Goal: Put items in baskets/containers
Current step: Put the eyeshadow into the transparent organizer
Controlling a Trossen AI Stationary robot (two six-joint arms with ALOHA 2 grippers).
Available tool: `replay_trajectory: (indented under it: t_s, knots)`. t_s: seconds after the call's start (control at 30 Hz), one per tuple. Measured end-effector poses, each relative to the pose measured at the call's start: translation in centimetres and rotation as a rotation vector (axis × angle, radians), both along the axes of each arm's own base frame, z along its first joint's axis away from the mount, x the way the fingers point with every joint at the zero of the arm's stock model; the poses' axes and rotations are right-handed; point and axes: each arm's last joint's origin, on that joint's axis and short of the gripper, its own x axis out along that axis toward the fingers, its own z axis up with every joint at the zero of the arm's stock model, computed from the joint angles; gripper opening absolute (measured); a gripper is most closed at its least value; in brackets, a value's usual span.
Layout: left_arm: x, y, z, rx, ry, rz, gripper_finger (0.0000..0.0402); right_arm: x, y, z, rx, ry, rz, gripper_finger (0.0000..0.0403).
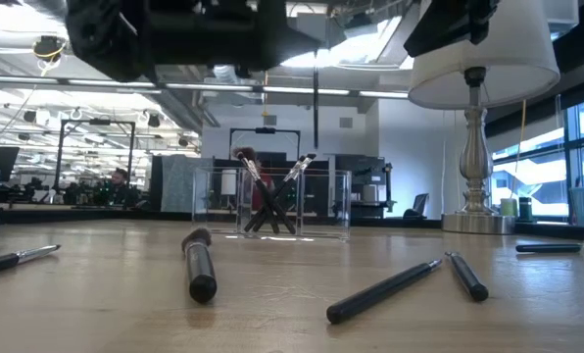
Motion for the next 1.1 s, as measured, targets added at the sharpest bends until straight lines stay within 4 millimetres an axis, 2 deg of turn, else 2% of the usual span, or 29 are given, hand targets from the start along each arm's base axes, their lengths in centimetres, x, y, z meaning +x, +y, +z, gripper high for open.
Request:
replay_trajectory:
  t_s: [0.2,0.53,0.73,0.9,1.1]
  knots:
    - [0.0,1.1,-0.4,-0.015,0.075,0.037,0.0002,0.0,0.0,-0.3,0.025,0.006,-0.023,0.0127]
    - [-0.7,-0.4,-0.2,-0.004,0.2,0.122,0.0004,1.4,0.4,-1.8,0.023,0.077,-0.039,0.0127]
    - [-0.9,-0.2,-1.2,-0.145,0.248,0.148,0.0012,1.9,0.4,-2.3,0.017,0.095,-0.044,0.0127]
    - [-0.9,0.3,-2.0,-0.229,0.284,0.17,0.0031,2.2,0.0,-2.1,0.038,0.057,-0.071,0.0127]
    - [-1.0,0.7,-2.2,-0.238,0.296,0.185,0.0067,2.4,-0.2,-2.1,0.074,0.053,-0.058,0.0127]
